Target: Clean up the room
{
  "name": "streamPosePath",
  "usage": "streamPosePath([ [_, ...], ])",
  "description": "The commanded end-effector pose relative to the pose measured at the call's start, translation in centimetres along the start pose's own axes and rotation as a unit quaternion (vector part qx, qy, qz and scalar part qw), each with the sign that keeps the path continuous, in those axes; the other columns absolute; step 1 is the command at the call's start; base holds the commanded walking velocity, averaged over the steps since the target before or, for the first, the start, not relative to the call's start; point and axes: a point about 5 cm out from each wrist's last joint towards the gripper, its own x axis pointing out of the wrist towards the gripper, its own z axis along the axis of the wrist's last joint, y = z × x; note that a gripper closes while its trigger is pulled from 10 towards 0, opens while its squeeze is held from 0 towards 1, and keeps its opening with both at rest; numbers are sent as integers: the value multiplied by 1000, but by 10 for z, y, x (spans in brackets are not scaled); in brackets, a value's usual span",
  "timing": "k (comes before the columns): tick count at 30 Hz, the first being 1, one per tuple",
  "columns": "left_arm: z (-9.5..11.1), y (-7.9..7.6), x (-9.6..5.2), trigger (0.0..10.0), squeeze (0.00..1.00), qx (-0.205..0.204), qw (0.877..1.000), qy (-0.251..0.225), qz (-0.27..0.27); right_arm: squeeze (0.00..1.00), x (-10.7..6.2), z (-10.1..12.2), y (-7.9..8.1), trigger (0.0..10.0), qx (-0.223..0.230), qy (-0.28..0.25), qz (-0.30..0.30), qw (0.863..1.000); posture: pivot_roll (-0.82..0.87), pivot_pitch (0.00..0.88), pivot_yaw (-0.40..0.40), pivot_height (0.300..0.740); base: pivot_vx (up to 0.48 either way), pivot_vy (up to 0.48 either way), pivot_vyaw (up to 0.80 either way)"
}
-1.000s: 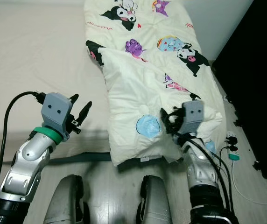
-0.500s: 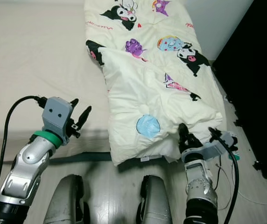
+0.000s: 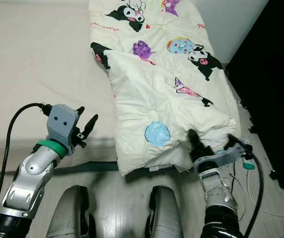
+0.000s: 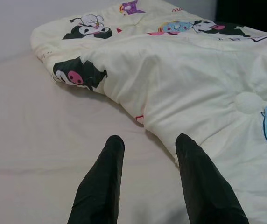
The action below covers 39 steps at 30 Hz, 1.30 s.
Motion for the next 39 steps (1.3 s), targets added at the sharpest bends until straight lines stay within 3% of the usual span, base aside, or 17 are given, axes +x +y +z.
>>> streamPosePath([
  [1, -4, -2, -2, 10000, 0, 0, 1000, 12, -2, 0, -1, -8, 0, 10000, 1, 24, 9, 1000, 96, 194, 10, 595, 0, 0, 0],
  [10, -4, -4, -2, 10000, 0, -1, 1000, 12, -3, 0, 6, -14, -2, 10000, 2, 36, -9, 999, 99, 198, 12, 595, 0, 0, 0],
  [11, -4, -4, -2, 10000, 0, -2, 1000, 12, -3, 0, 6, -14, -3, 8863, 2, 35, -12, 999, 99, 198, 12, 595, 0, 0, 0],
  [12, -4, -4, -2, 10000, 0, -2, 1000, 12, -3, 0, 7, -13, -4, 5451, 3, 30, -12, 999, 98, 199, 12, 595, 0, 0, 0],
  [13, -4, -5, -2, 10000, 0, -2, 1000, 12, -3, 0, 7, -11, -3, 2745, 3, 25, -10, 1000, 97, 199, 12, 595, 0, 0, 0],
  [14, -4, -5, -2, 10000, 0, -2, 1000, 12, -3, 0, 7, -11, -3, 2745, 3, 25, -10, 1000, 97, 199, 12, 595, 0, 0, 0],
  [15, -4, -5, -2, 10000, 0, -3, 1000, 12, -3, 0, 8, -10, -2, 0, 2, 21, -6, 1000, 97, 199, 12, 595, 0, 0, 0],
  [21, -4, -6, -2, 10000, 0, -4, 1000, 12, -4, 0, 10, -6, 6, 0, -21, 15, 25, 999, 92, 199, 10, 595, 0, 0, 0],
  [24, -4, -6, -2, 10000, 0, -5, 1000, 12, -4, 0, 10, -7, 14, 0, -66, 25, 62, 996, 90, 200, 9, 595, 0, 0, 0],
  [29, -4, -6, -2, 10000, 0, -5, 1000, 13, -4, 0, 10, -13, 21, 0, -104, 43, 90, 990, 88, 199, 9, 595, 0, 0, 0],
  [33, -4, -6, -1, 10000, 0, -5, 1000, 12, -4, 0, 7, -27, 36, 0, -198, 98, 159, 962, 87, 196, 10, 595, 0, 0, 0],
  [34, -4, -6, -1, 10000, 0, -5, 1000, 12, -4, 0, 7, -27, 36, 0, -198, 98, 159, 962, 87, 196, 10, 595, 0, 0, 0],
  [35, -2, -4, 0, 10000, 0, -5, 1000, 9, 1, 0, 6, -36, 45, 0, -216, 126, 196, 948, 86, 195, 10, 595, 0, 0, 0],
  [37, -2, -4, 0, 10000, 0, -5, 1000, 9, 1, 0, 6, -36, 45, 0, -216, 126, 196, 948, 86, 195, 10, 595, 0, 0, 0],
  [38, 0, -3, 2, 10000, 0, -5, 1000, 5, 5, 0, 4, -44, 53, 0, -224, 147, 224, 937, 85, 193, 11, 595, 0, 0, 0],
  [39, 5, 0, 5, 10000, 0, -4, 1000, -4, 15, 0, 4, -58, 66, 0, -233, 181, 268, 917, 86, 187, 10, 595, 0, 0, 0],
])
